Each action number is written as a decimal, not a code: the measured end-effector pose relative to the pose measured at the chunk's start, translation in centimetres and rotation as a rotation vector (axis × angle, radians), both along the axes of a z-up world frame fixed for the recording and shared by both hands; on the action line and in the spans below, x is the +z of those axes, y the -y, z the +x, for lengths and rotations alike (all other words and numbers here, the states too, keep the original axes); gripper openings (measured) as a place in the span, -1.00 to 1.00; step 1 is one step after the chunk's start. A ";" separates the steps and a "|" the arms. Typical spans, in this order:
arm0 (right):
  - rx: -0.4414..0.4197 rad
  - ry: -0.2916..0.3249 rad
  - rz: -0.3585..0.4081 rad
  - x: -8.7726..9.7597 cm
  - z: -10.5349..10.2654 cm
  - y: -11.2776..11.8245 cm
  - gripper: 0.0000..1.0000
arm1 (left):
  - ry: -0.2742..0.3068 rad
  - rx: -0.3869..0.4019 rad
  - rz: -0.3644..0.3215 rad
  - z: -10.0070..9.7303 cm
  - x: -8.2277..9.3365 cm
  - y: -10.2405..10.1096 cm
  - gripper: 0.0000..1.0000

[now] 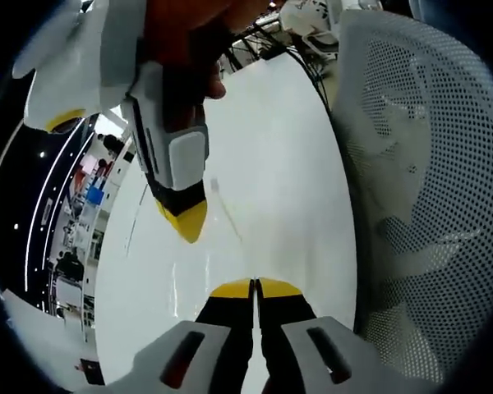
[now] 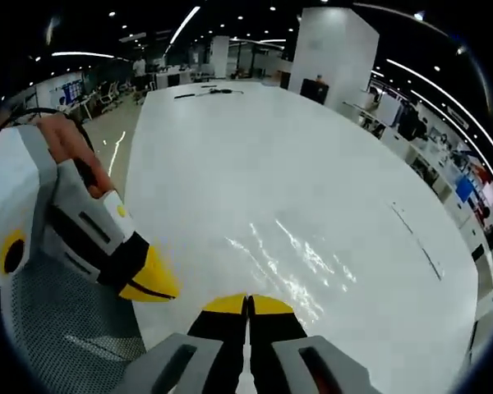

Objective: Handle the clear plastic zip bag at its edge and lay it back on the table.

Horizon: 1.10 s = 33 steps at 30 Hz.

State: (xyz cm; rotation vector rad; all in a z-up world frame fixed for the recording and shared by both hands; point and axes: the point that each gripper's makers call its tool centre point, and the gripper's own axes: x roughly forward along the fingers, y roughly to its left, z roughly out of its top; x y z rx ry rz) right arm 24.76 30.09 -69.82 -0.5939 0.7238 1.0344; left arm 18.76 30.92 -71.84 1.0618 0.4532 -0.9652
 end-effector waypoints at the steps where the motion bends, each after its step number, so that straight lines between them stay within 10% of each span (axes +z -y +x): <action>1: -0.001 0.004 0.001 0.1 0.1 0.0 -1.00 | -0.001 -0.001 -0.001 0.0 -0.1 0.0 -1.00; 33: 0.005 0.129 0.036 3.4 2.8 -1.8 -1.00 | -0.029 0.018 0.007 -0.6 -1.0 -0.3 -1.00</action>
